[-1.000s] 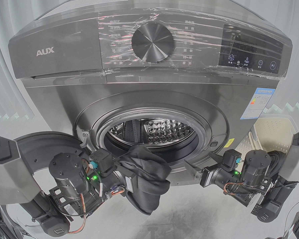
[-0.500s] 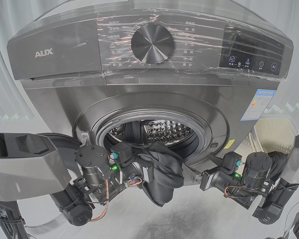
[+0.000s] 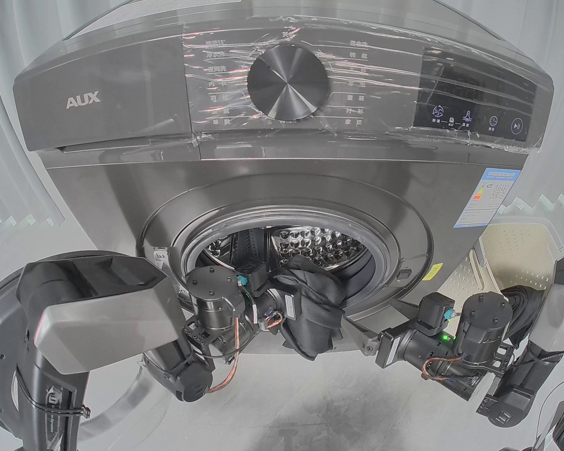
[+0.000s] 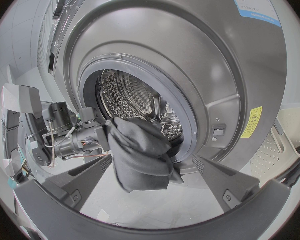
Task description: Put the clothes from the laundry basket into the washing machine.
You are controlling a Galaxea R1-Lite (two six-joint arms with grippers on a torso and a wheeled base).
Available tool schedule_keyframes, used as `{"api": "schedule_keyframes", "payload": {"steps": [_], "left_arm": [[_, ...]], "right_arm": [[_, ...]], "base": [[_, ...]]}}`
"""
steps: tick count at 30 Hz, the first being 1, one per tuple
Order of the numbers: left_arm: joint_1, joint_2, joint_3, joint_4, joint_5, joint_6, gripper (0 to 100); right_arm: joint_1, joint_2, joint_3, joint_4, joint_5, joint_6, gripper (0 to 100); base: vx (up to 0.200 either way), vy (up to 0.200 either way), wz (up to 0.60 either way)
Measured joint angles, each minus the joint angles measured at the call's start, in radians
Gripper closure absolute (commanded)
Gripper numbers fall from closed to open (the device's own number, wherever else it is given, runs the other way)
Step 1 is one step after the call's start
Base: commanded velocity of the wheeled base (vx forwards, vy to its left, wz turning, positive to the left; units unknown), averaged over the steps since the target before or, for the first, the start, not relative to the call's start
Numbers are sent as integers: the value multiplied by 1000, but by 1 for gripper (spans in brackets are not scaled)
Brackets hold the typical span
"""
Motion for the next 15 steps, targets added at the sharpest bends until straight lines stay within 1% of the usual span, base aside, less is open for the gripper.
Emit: {"api": "schedule_keyframes", "payload": {"steps": [4,7,12,15], "left_arm": [[15,43,-91,25,21,3,100],[26,74,-175,69,33,4,100],[45,112,-300,176,44,5,100],[53,129,-375,260,46,5,100]], "right_arm": [[7,2,2,0,0,1,0],[9,4,3,0,0,1,0],[13,7,3,-1,0,3,0],[13,9,3,-1,0,5,0]], "base": [[0,0,0],[0,0,0],[0,0,0],[0,0,0]]}}
